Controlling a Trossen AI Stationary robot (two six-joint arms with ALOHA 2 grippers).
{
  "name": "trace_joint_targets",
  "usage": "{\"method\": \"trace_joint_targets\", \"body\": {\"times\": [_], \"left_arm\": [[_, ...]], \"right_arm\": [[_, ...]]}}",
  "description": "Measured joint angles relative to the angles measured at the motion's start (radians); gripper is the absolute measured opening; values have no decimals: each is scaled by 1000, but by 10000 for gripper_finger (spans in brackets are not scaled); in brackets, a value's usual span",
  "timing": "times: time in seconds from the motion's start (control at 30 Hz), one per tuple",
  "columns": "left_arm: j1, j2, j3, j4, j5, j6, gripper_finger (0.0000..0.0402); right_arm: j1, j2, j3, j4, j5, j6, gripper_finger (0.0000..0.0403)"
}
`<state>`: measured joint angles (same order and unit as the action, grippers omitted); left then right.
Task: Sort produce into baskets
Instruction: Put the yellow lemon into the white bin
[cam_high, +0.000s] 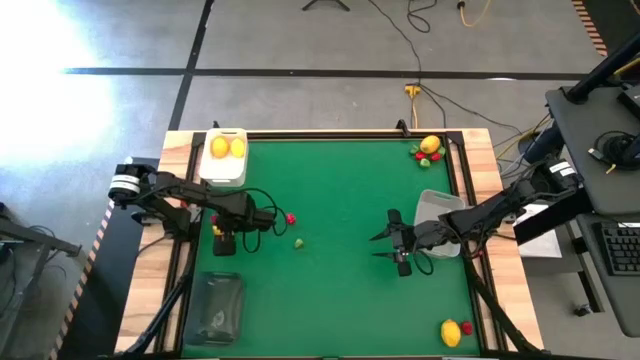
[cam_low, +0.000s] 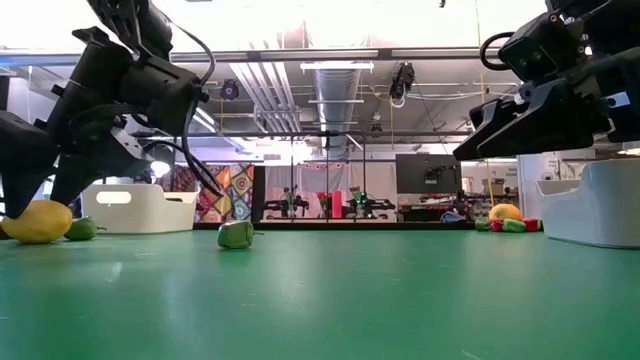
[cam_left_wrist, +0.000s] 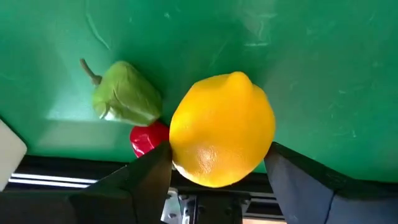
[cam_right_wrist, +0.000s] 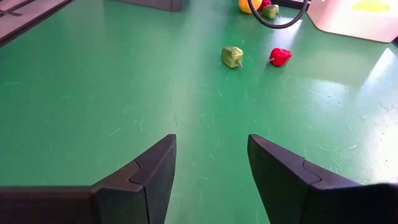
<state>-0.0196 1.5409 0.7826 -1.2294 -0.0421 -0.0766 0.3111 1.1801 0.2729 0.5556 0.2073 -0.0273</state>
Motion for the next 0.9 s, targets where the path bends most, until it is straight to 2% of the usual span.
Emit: {"method": "trace_joint_targets", "body": {"times": [0.23,0.5,0.67,0.77,0.9], "left_arm": [[0,54,4,1,6,-15,236],[-1,119,2,69,42,-45,268],[-1,130,11,88,57,-88,272],[-1,130,27,83,60,-135,265],[0,130,62,49,101,-171,228]], "right_arm": [[0,0,0,-4,0,1,192],[0,0,0,-5,0,8,192],[0,0,0,-6,0,8,192],[0,0,0,-6,0,8,192],[0,0,0,-6,0,8,192]]}}
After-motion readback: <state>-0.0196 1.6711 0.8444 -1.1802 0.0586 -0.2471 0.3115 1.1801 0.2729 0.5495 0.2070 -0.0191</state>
